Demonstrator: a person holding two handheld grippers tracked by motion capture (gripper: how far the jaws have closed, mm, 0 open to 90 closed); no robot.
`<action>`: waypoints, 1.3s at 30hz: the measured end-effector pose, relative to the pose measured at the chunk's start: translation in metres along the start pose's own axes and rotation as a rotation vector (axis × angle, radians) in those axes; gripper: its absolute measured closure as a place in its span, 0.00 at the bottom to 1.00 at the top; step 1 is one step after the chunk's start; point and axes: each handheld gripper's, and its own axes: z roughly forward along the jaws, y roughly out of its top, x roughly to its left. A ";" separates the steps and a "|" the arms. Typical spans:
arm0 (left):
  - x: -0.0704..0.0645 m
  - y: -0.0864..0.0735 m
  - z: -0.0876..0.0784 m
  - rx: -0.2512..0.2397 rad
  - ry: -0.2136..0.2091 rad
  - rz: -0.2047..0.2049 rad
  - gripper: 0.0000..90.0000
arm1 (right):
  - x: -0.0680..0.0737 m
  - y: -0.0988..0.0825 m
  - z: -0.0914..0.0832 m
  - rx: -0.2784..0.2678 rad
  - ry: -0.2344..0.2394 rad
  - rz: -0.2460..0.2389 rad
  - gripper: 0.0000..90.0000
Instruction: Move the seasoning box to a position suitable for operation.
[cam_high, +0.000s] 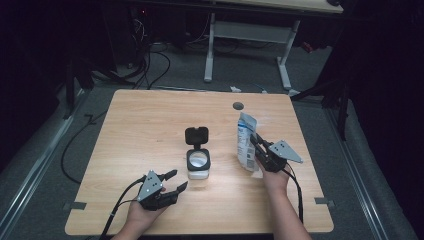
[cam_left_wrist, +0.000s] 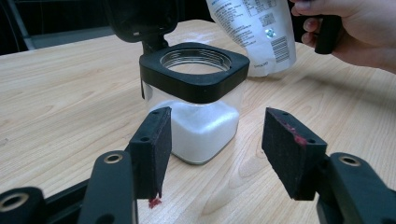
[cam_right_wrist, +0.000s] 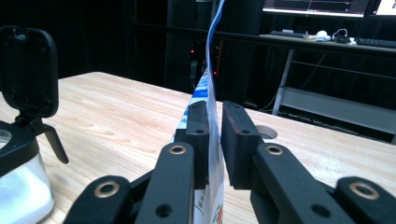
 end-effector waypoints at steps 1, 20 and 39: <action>0.000 0.000 0.000 0.000 0.000 0.000 0.48 | 0.000 -0.001 -0.001 -0.001 0.000 0.005 0.90; -0.003 0.000 0.001 0.003 -0.003 0.004 0.48 | 0.004 -0.007 -0.026 0.008 0.011 0.012 0.88; -0.004 -0.001 0.001 0.006 -0.005 0.001 0.48 | 0.003 -0.013 -0.042 0.019 -0.001 0.058 0.64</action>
